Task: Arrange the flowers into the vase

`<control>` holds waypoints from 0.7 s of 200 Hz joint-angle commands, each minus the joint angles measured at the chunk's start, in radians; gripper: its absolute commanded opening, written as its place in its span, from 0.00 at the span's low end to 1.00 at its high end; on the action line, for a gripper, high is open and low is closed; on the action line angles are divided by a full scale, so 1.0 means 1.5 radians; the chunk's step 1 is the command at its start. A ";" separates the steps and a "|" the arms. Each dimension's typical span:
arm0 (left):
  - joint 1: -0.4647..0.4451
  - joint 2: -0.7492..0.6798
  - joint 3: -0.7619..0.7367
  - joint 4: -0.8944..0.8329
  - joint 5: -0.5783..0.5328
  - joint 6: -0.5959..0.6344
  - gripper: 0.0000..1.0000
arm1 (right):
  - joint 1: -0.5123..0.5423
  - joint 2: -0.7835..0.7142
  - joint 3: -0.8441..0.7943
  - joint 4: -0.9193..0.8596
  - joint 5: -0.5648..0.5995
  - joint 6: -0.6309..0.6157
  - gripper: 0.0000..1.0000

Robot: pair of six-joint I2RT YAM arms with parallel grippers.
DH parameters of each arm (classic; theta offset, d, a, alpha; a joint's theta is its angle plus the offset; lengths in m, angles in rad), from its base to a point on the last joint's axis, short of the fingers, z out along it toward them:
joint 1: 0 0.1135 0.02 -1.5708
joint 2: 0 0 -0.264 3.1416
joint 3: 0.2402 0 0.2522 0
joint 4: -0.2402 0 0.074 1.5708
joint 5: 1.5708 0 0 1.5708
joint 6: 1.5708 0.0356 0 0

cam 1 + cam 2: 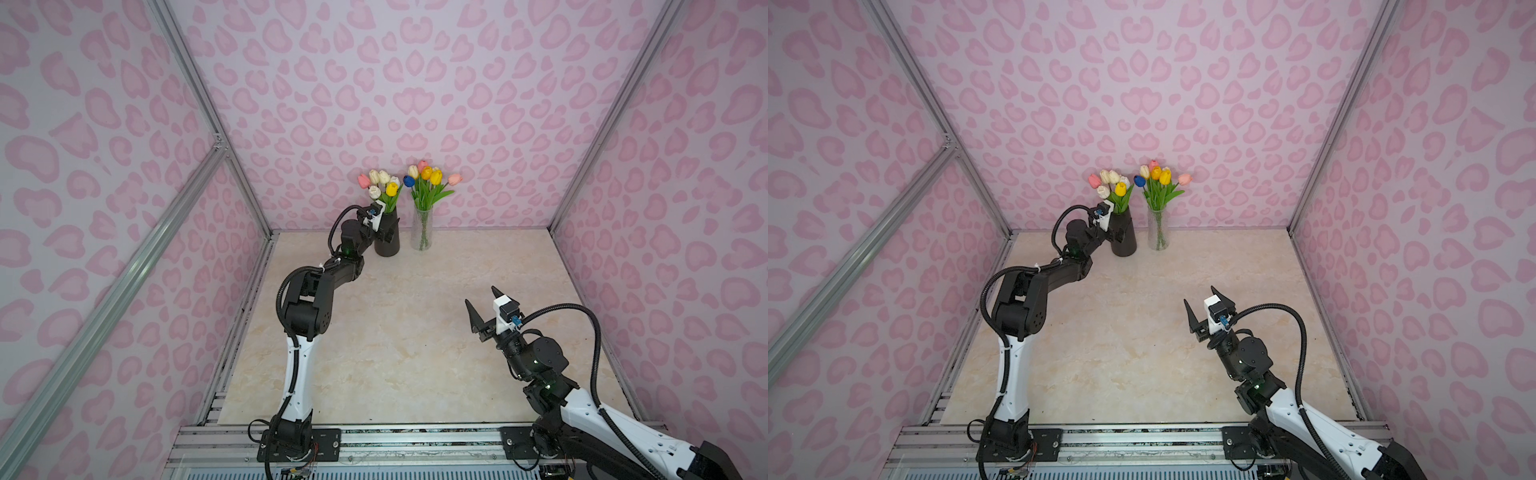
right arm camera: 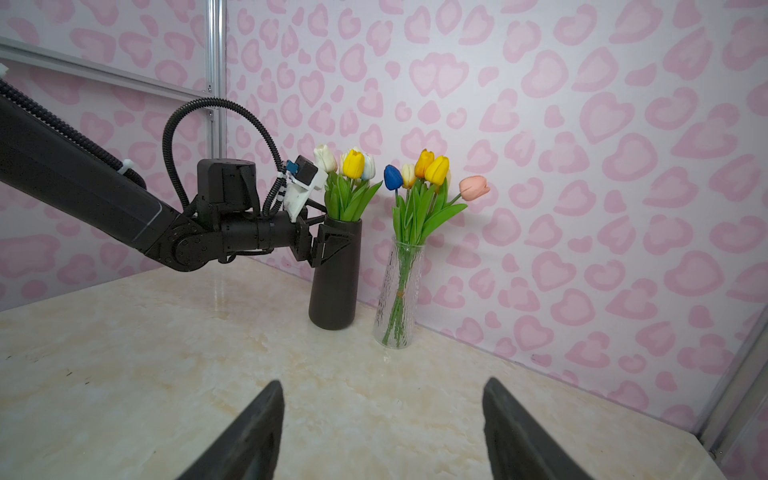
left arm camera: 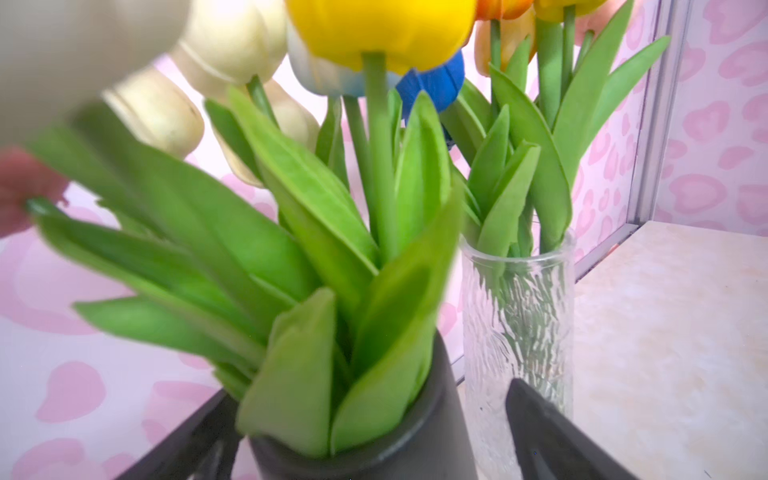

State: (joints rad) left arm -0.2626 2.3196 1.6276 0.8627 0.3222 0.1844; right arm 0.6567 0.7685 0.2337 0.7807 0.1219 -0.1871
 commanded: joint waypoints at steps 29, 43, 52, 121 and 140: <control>0.005 -0.083 -0.124 0.089 0.006 0.019 0.97 | -0.004 0.011 0.002 0.029 -0.007 -0.008 0.75; 0.004 -0.116 -0.176 0.119 0.003 0.017 0.97 | -0.008 0.022 0.003 0.043 0.001 -0.003 0.77; 0.004 -0.143 -0.227 0.149 0.003 0.015 0.97 | -0.012 0.032 0.002 0.054 0.008 0.000 0.78; -0.043 -0.507 -0.637 0.251 -0.181 -0.014 0.99 | -0.042 0.178 0.023 0.158 0.096 -0.004 0.94; -0.082 -0.597 -0.740 0.235 -0.331 -0.001 0.99 | -0.043 0.226 0.029 0.179 0.188 -0.034 0.99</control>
State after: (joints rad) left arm -0.3378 1.5433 0.6529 1.1954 0.1253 0.1791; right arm 0.5945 1.0439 0.2661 0.9512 0.2493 -0.1944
